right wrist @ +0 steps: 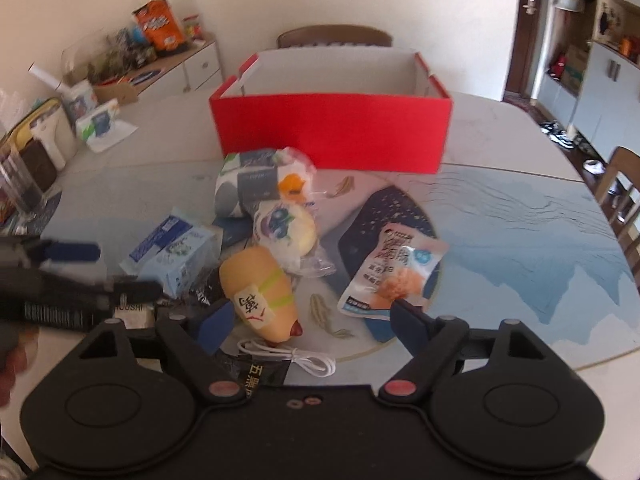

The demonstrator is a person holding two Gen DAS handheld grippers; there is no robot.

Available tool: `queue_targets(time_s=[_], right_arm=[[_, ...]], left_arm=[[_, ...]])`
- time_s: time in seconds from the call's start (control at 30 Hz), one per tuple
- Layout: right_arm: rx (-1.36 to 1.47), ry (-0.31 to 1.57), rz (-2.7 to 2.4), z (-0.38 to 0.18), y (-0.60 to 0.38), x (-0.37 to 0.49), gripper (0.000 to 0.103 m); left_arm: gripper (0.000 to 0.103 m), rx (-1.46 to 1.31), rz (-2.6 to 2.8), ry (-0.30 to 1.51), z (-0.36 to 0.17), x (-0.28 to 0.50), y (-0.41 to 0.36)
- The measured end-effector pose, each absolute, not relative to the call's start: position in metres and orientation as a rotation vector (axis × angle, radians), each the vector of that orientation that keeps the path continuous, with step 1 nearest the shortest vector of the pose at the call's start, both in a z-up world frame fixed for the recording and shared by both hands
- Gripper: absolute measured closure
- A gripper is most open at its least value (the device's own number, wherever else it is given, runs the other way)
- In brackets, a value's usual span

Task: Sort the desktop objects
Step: 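Reach the right tool to the yellow toy while the left tool reaches the white carton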

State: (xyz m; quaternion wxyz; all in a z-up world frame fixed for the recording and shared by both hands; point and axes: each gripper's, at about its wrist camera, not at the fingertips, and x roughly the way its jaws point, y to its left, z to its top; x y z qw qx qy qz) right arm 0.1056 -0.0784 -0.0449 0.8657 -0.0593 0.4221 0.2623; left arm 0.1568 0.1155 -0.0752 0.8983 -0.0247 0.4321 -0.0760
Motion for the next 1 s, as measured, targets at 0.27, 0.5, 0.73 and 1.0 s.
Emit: queue_targets(time_s=[0.27, 0.5, 0.73, 1.0], right_arm=[[-0.204, 0.903, 0.673, -0.060, -0.061, 0.120, 0.024], [-0.219, 0.924, 0.725, -0.069, -0.051, 0.126, 0.028], [-0.243, 0.937, 0.736, -0.078, -0.042, 0.132, 0.035], [-0.267, 0.941, 0.756, -0.085, -0.034, 0.136, 0.043]], left_arm=[[0.001, -0.047, -0.109, 0.927, -0.075, 0.195, 0.112], [0.020, -0.052, -0.090, 0.977, -0.086, 0.211, 0.112], [0.029, -0.014, -0.119, 1.008, -0.094, 0.222, 0.099], [0.044, 0.008, -0.128, 1.018, -0.101, 0.230, 0.092]])
